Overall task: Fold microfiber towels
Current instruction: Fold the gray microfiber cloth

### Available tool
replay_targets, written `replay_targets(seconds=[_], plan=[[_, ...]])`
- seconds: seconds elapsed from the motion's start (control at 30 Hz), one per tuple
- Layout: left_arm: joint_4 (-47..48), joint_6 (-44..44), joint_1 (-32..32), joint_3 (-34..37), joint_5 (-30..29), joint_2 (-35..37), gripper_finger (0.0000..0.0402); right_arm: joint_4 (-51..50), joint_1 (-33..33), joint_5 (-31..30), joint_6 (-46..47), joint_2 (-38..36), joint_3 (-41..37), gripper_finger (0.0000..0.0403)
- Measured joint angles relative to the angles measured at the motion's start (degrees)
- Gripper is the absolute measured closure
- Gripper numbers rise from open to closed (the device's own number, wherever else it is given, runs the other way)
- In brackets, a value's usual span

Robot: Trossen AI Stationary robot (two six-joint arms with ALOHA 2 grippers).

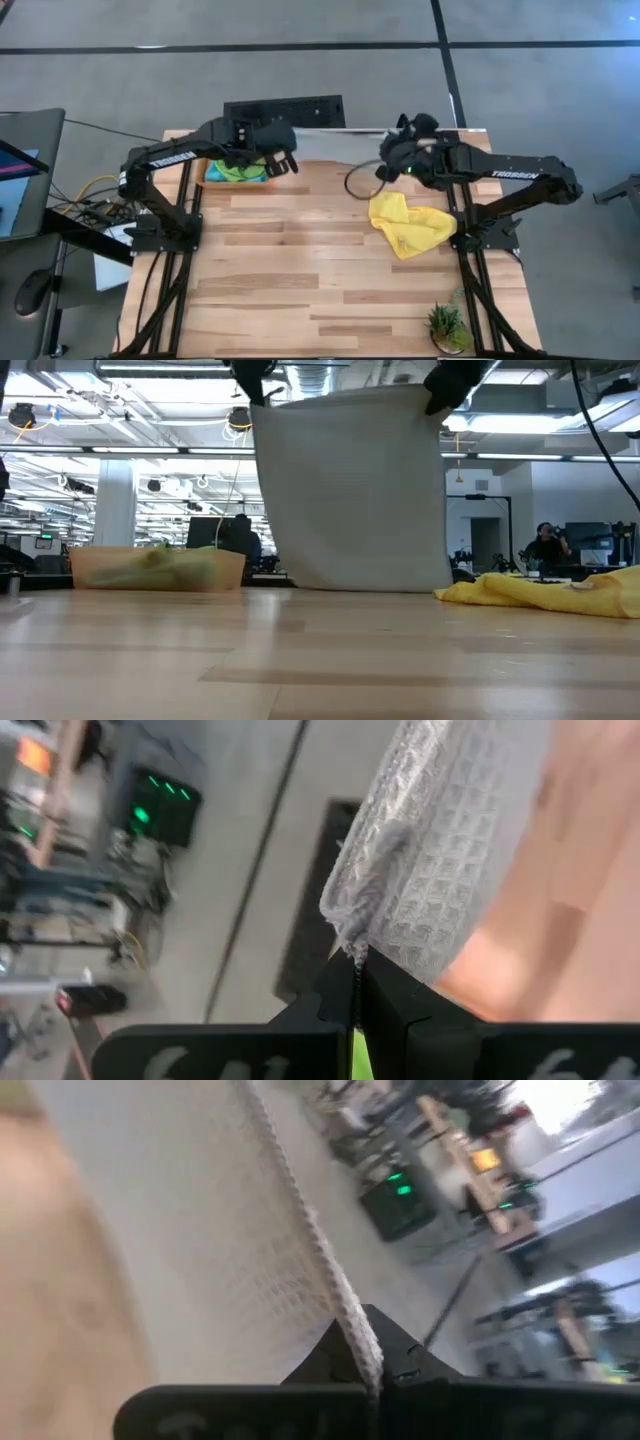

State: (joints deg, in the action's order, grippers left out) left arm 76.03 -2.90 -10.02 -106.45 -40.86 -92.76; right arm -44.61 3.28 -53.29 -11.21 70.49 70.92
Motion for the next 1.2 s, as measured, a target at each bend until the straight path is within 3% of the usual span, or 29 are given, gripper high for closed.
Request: replay_targets(seconds=[0.23, 0.47, 0.8, 1.0, 1.2], plan=[[7.7, 11.0, 7.2, 1.4, 0.8, -1.6, 0.0401, -4.6, -9.4, 3.6, 14.1, 0.0, -7.1, 0.0399], [5.9, 22.5, 15.6, 12.7, 4.7, -2.0, 0.0401, -4.6, -19.7, 6.8, 26.2, 0.1, -11.8, 0.0399], [-13.4, 33.3, 25.6, 30.7, 14.4, -2.0, 0.0401, 1.3, -31.4, 14.2, 38.0, 0.1, -18.2, 0.0399], [-25.1, 39.8, 29.2, 38.3, 20.2, -2.0, 0.0401, 7.9, -35.0, 22.4, 47.0, 0.1, -24.4, 0.0399], [-33.1, 43.1, 29.9, 43.5, 23.3, -2.0, 0.0401, 10.6, -35.8, 24.4, 53.2, 0.1, -27.8, 0.0398]])
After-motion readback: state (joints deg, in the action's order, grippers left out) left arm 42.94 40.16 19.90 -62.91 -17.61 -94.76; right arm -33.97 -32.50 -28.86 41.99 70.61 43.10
